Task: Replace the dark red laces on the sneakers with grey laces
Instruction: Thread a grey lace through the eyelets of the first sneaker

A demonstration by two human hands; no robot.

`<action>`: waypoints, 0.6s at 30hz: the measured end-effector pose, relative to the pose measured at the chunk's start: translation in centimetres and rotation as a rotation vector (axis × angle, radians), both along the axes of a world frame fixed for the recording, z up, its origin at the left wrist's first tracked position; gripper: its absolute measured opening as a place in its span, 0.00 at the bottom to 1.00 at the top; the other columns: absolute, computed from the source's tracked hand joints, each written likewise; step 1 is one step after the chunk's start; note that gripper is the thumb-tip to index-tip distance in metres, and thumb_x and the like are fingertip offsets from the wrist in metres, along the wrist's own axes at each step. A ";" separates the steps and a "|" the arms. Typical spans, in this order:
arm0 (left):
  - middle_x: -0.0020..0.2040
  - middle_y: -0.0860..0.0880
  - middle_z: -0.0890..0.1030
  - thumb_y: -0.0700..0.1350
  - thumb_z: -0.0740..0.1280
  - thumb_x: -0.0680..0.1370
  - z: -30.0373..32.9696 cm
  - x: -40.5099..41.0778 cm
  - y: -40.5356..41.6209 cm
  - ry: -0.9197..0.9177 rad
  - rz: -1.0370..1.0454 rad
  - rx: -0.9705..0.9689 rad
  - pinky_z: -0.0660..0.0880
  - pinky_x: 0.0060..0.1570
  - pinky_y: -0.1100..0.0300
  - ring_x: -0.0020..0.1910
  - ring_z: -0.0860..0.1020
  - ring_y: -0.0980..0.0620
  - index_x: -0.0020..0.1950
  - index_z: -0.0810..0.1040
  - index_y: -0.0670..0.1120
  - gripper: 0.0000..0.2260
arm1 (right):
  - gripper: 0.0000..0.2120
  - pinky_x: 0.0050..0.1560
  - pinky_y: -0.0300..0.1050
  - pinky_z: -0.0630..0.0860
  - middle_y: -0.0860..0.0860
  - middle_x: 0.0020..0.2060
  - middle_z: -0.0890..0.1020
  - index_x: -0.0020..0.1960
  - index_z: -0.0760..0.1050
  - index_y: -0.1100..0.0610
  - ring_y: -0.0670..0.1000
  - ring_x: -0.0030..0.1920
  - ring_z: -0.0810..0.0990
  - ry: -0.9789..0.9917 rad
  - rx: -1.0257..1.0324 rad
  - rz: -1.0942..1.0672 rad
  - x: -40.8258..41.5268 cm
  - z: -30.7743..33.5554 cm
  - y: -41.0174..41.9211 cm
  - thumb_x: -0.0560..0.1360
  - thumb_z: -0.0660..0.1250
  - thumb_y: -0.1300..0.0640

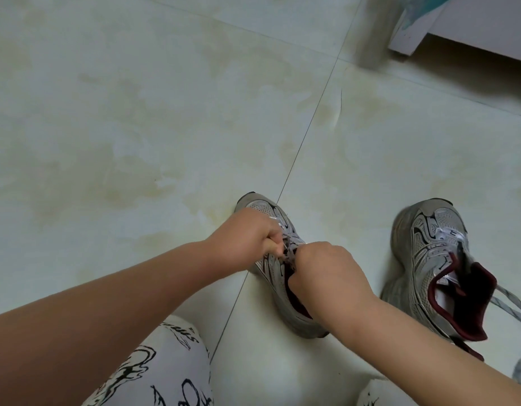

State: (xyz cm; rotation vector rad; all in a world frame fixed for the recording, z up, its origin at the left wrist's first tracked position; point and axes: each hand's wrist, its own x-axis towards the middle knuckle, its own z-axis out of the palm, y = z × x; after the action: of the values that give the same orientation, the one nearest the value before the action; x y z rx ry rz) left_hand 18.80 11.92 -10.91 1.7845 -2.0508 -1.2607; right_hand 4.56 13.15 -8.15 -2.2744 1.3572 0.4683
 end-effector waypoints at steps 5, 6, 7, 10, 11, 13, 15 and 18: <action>0.44 0.43 0.82 0.42 0.68 0.74 -0.3 -0.3 -0.3 -0.068 0.022 0.006 0.67 0.39 0.61 0.41 0.75 0.51 0.46 0.81 0.41 0.06 | 0.14 0.25 0.41 0.53 0.51 0.29 0.62 0.30 0.57 0.56 0.49 0.27 0.59 0.015 0.038 -0.092 -0.5 0.5 -0.3 0.71 0.59 0.60; 0.44 0.43 0.82 0.42 0.67 0.75 -0.4 -0.4 -0.4 -0.085 0.017 0.002 0.67 0.39 0.61 0.41 0.75 0.50 0.46 0.81 0.41 0.06 | 0.14 0.25 0.41 0.52 0.51 0.29 0.62 0.30 0.56 0.56 0.50 0.27 0.59 0.010 0.037 -0.077 -0.6 0.4 -0.3 0.72 0.58 0.61; 0.44 0.43 0.82 0.43 0.67 0.75 -0.4 -0.4 -0.3 -0.092 0.012 -0.004 0.67 0.40 0.60 0.42 0.76 0.49 0.46 0.81 0.42 0.06 | 0.15 0.26 0.40 0.53 0.51 0.29 0.62 0.30 0.56 0.56 0.51 0.28 0.60 -0.018 0.044 -0.092 -0.7 0.2 -0.2 0.72 0.58 0.61; 0.40 0.46 0.80 0.42 0.66 0.75 -0.5 0.1 0.2 -0.052 0.043 -0.020 0.68 0.41 0.60 0.41 0.75 0.49 0.44 0.79 0.43 0.04 | 0.11 0.29 0.40 0.60 0.50 0.29 0.68 0.32 0.63 0.54 0.54 0.34 0.68 -0.175 0.130 -0.302 -1.2 -0.2 0.1 0.72 0.60 0.57; 0.38 0.48 0.79 0.42 0.66 0.76 -0.4 0.2 0.3 -0.044 0.052 -0.030 0.67 0.40 0.60 0.39 0.74 0.50 0.43 0.79 0.43 0.04 | 0.10 0.30 0.41 0.62 0.50 0.30 0.70 0.33 0.65 0.55 0.54 0.35 0.69 -0.207 0.143 -0.367 -1.3 -0.2 0.1 0.72 0.60 0.57; 0.35 0.54 0.74 0.41 0.65 0.76 -0.4 0.0 0.4 -0.055 0.045 -0.071 0.66 0.41 0.59 0.39 0.71 0.53 0.43 0.78 0.43 0.04 | 0.11 0.29 0.41 0.60 0.50 0.30 0.68 0.32 0.62 0.55 0.55 0.35 0.68 -0.161 0.068 -0.274 -1.5 -0.3 0.2 0.72 0.59 0.56; 0.35 0.55 0.72 0.41 0.65 0.76 -0.6 -0.4 0.5 -0.068 0.038 -0.097 0.65 0.41 0.60 0.40 0.71 0.54 0.42 0.77 0.44 0.04 | 0.15 0.26 0.40 0.54 0.49 0.29 0.62 0.31 0.56 0.54 0.54 0.34 0.64 -0.104 -0.033 -0.111 -1.3 -0.5 0.4 0.73 0.57 0.57; 0.40 0.51 0.76 0.41 0.64 0.76 -0.9 -0.5 0.9 -0.071 0.069 -0.083 0.66 0.42 0.60 0.41 0.73 0.53 0.41 0.74 0.48 0.05 | 0.13 0.28 0.42 0.58 0.49 0.30 0.67 0.33 0.61 0.54 0.55 0.37 0.69 -0.183 0.015 -0.095 -1.4 -0.8 0.3 0.74 0.58 0.55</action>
State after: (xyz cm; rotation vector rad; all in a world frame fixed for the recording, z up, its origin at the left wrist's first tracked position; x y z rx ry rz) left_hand 18.27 12.82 -11.80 1.8707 -2.0274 -1.0925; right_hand 3.11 13.49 -8.92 -2.1705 1.3567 0.2316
